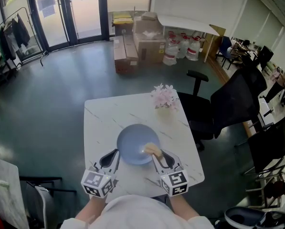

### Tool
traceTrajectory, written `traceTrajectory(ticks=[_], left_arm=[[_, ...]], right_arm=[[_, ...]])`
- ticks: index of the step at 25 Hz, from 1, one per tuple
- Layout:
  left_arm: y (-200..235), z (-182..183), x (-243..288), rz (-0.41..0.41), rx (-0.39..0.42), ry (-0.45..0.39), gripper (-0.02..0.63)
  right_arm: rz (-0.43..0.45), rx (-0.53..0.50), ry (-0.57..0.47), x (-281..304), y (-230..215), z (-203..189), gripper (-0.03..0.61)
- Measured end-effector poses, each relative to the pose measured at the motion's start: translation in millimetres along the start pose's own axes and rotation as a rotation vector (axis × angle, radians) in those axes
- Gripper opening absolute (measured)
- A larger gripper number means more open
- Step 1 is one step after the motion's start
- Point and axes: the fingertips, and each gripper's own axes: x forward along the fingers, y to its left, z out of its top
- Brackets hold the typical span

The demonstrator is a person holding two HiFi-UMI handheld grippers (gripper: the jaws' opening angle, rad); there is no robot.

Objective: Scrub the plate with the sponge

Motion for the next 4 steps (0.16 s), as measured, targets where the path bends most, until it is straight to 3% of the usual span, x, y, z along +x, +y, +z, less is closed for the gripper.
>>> traceTrajectory(ticks=[4], left_arm=[[0.5, -1.2, 1.0, -0.003, 0.006, 0.001, 0.038]], right_arm=[[-0.002, 0.000, -0.002, 1.3, 0.2, -1.1, 0.141]])
